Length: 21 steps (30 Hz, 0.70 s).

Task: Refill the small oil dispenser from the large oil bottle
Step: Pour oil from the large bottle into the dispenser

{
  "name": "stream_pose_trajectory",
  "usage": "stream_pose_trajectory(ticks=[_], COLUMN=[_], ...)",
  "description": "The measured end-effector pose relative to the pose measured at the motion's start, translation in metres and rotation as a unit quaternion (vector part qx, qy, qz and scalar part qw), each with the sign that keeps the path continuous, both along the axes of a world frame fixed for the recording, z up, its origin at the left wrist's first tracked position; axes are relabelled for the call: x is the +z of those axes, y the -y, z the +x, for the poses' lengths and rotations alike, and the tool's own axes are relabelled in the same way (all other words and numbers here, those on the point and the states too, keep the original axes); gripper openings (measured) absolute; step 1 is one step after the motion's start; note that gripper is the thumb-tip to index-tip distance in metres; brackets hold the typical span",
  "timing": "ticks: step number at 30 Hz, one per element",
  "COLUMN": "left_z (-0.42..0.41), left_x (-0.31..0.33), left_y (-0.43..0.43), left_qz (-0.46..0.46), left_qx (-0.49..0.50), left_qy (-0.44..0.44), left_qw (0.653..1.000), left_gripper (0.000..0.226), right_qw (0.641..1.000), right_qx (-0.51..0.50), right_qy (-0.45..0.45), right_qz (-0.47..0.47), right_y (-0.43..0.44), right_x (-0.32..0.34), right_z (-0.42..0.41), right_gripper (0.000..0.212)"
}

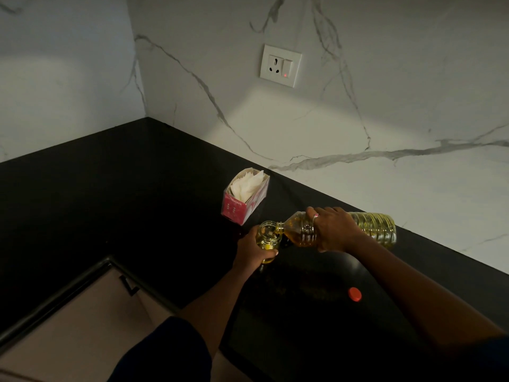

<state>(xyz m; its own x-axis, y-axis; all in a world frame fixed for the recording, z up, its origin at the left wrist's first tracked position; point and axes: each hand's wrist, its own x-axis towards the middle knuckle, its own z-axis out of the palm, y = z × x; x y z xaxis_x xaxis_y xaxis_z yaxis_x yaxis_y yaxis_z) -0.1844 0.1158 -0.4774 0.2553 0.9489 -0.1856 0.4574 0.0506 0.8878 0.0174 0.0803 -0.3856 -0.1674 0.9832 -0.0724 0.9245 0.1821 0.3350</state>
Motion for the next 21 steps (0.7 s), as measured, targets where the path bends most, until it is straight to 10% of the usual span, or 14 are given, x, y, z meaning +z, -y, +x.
stream_pose_trajectory(ticks=[21], left_z=[-0.0005], left_x=[0.0029], left_y=[0.0013], left_qz=[0.000], left_qx=[-0.001], left_qy=[0.006], left_qw=[1.000], left_gripper=[0.079], right_qw=[1.000], right_qx=[-0.005], right_qy=[-0.003], right_qz=[-0.004], right_y=[0.0001], right_x=[0.0006], right_z=[0.0000], right_gripper=[0.102])
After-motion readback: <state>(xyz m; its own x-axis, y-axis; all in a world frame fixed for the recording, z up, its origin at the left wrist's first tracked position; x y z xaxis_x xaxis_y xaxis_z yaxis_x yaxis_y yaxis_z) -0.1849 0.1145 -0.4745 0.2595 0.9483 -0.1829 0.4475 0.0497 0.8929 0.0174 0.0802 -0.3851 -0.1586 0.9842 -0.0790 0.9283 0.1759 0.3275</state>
